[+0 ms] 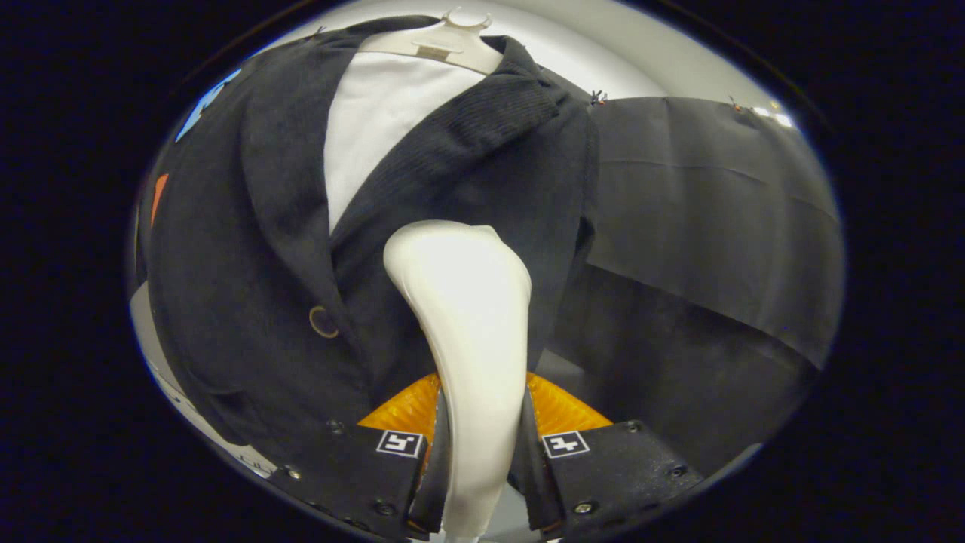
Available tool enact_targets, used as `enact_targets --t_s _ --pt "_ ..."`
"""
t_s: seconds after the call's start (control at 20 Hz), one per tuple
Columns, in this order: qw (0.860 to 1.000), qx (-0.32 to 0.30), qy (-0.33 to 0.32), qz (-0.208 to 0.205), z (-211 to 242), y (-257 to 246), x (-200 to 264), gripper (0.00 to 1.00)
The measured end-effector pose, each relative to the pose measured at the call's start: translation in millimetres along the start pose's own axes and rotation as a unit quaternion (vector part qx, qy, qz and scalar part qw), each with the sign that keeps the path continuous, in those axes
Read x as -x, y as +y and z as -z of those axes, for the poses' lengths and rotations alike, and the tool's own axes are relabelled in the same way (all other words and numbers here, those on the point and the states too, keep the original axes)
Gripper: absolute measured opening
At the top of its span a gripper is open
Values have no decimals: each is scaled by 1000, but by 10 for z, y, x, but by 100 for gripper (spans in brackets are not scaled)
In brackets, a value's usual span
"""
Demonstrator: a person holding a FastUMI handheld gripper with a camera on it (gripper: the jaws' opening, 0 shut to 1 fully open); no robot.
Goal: Iron the clothes twice with a garment steamer, once on the left side and once on the right side.
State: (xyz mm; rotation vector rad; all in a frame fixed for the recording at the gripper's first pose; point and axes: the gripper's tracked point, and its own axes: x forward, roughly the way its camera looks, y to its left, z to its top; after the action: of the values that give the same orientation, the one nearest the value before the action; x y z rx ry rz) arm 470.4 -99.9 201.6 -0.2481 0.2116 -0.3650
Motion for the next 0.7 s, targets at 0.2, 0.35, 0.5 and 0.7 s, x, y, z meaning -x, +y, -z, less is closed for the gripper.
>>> enact_targets --t_s 0.2,0.35,0.5,0.7 --pt "1000 9 24 7 -2 3 -9 44" --pt "999 20 37 14 5 14 -21 44" --pt "998 21 55 13 19 1 -37 44" --pt "997 19 77 13 22 -8 -34 44"
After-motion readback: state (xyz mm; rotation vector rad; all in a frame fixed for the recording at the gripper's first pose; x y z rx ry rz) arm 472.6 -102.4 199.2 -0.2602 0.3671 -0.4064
